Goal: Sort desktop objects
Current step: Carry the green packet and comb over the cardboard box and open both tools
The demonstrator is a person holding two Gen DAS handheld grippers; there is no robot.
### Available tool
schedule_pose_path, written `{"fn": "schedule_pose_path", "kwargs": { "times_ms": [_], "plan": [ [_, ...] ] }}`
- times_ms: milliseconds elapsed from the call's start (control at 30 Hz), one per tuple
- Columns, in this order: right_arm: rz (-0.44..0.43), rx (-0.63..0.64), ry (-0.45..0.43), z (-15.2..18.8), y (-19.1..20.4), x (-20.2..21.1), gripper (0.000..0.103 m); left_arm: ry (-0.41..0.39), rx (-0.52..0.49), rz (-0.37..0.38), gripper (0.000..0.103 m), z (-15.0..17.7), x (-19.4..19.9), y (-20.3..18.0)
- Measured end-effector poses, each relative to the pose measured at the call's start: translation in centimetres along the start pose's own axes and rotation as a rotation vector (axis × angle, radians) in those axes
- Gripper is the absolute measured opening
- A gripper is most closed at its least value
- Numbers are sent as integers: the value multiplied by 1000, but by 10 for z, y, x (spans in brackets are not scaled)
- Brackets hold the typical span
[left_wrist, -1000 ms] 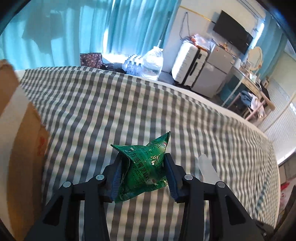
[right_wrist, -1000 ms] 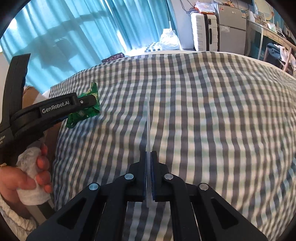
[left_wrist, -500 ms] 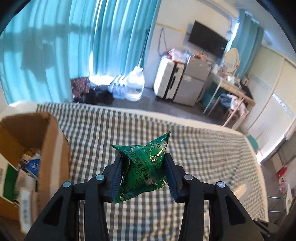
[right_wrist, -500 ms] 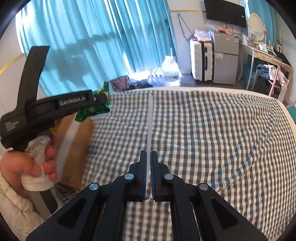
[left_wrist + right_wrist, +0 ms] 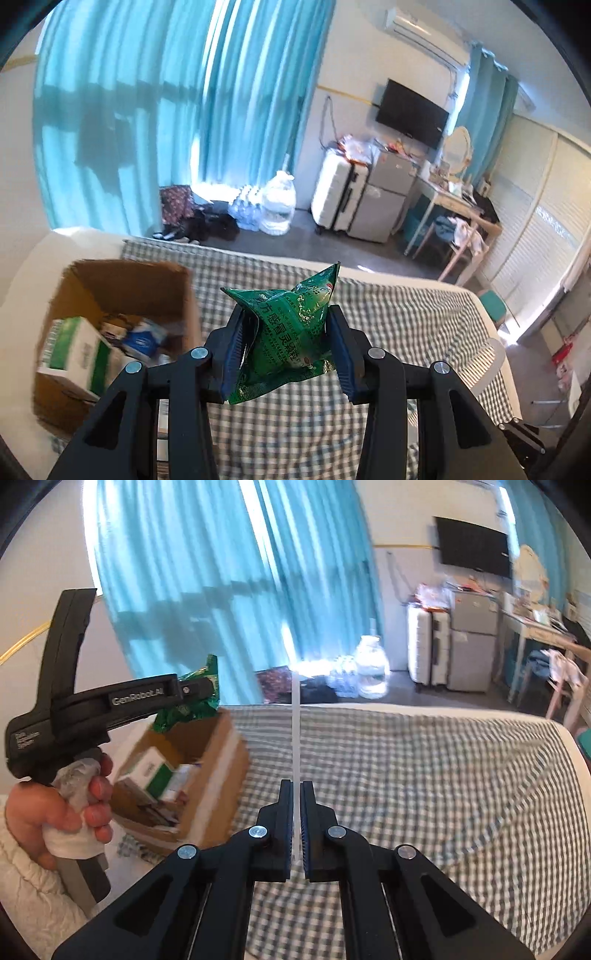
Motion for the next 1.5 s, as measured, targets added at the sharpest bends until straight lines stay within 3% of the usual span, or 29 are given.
{"fn": "schedule_pose_path", "kwargs": {
  "times_ms": [100, 233, 467, 700, 833, 867, 900, 933, 967, 1000, 1033, 1233, 1367, 1500],
  "plan": [
    [-56, 57, -23, -12, 31, -4, 4, -33, 29, -36, 44, -13, 15, 32],
    [-198, 117, -38, -37, 82, -25, 4, -68, 76, -114, 44, -27, 30, 91],
    [-321, 158, 83, -44, 136, -107, 4, -27, 99, -230, 44, -30, 9, 169],
    [-366, 118, 191, -42, 139, -182, 4, 82, 125, -232, 44, -15, -53, 208],
    [-367, 75, 207, -47, 122, -209, 4, 141, 129, -227, 44, -9, -91, 220],
    [-366, 62, 205, -49, 120, -211, 8, 156, 123, -229, 46, -9, -99, 222],
    [-360, 47, 201, -52, 115, -215, 20, 170, 116, -228, 48, -8, -107, 223],
    [-353, 40, 193, -53, 111, -216, 30, 180, 109, -226, 60, -7, -112, 222],
    [-338, 32, 180, -57, 110, -216, 51, 186, 99, -233, 84, -6, -116, 221],
    [-315, 21, 160, -59, 105, -216, 62, 184, 91, -258, 94, -6, -118, 220],
    [-306, 16, 150, -62, 102, -214, 62, 174, 84, -286, 101, -7, -119, 219],
    [-192, 31, 98, -68, 86, -200, 64, 179, 72, -304, 101, -7, -112, 211],
    [-114, 20, 42, -71, 75, -168, 72, 160, 76, -306, 101, -14, -89, 198],
    [-71, 1, -24, -80, 65, -128, 84, 88, 71, -324, 102, -41, -47, 177]
  ]
}}
Point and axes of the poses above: each gripper's, at about its wrist camera, not at the fingertips, and x roughly against the way its jaws point, y to its left, z to its underside, the point moved 2 cm from there along -x, roughly the way its jaws point, and after that the axes turned 5 degrees about y, right-handed, at the moved point
